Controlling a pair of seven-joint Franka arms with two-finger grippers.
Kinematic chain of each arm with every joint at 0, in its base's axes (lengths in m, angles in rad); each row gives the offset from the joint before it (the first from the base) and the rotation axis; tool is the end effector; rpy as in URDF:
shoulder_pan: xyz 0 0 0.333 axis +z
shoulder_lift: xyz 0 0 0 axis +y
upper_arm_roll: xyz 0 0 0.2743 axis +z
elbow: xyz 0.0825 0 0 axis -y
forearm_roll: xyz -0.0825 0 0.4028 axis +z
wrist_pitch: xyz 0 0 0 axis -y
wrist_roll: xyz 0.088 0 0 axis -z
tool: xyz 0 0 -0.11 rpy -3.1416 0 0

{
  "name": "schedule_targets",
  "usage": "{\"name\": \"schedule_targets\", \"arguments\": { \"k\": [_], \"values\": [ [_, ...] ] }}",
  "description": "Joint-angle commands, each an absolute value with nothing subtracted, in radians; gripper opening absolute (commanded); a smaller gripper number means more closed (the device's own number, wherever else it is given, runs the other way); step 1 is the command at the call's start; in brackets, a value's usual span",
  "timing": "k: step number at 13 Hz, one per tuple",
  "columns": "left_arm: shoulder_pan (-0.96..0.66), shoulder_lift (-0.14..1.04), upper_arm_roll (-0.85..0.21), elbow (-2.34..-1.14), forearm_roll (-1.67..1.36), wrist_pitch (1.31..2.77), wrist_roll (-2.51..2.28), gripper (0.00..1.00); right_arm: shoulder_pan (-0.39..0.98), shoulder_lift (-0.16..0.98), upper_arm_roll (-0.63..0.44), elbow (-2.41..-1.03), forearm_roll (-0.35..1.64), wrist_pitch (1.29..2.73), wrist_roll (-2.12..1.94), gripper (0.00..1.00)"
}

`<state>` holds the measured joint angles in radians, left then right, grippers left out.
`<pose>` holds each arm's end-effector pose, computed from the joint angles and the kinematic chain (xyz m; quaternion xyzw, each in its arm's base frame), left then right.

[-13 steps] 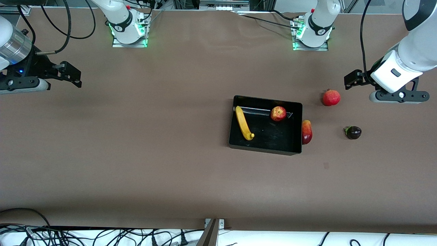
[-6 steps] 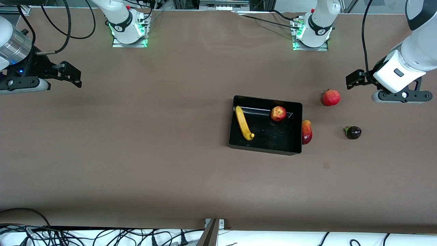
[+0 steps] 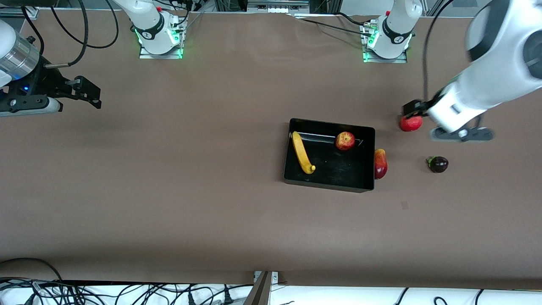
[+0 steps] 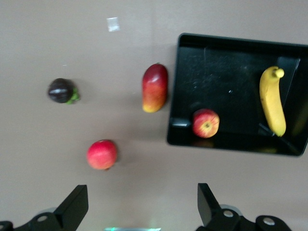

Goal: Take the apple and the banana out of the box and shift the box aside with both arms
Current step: 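Reach the left gripper into the black box and grasp the red apple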

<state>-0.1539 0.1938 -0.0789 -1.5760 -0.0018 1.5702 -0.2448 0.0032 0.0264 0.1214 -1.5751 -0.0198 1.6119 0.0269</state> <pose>0.5935 -0.1380 0.4626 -0.9950 -0.0060 0.0985 0.0152 0.5798 0.0697 0.5662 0.9987 0.0492 0.0059 0.0079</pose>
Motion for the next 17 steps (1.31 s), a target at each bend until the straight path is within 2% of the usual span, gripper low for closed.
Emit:
{"name": "schedule_targets", "arguments": {
  "k": [1, 4, 11, 15, 16, 17],
  "values": [
    [-0.212, 0.25, -0.084, -1.665, -0.014, 1.734, -0.366, 1.0, 0.003, 0.021, 0.123, -1.568, -0.015, 1.608, 0.028, 1.0],
    [-0.255, 0.273, -0.084, -1.852, -0.002, 1.984, -0.409, 1.0, 0.003, 0.021, 0.123, -1.568, -0.015, 1.609, 0.028, 1.0],
    [-0.325, 0.363, -0.084, -2.173, 0.005, 2.537, -0.429, 1.0, 0.003, 0.021, 0.121, -1.568, -0.015, 1.609, 0.028, 1.0],
    [-0.383, 0.4, -0.084, -2.198, 0.005, 2.589, -0.546, 1.0, 0.003, 0.021, 0.121, -1.568, -0.015, 1.609, 0.028, 1.0],
    [-0.388, 0.397, -0.084, -2.197, 0.006, 2.585, -0.557, 0.66, 0.003, 0.021, 0.121, -1.568, -0.015, 1.609, 0.028, 1.0],
    [-0.384, 0.393, -0.083, -2.197, 0.006, 2.576, -0.542, 0.4, 0.003, 0.021, 0.121, -1.568, -0.015, 1.609, 0.028, 1.0]
  ]
}}
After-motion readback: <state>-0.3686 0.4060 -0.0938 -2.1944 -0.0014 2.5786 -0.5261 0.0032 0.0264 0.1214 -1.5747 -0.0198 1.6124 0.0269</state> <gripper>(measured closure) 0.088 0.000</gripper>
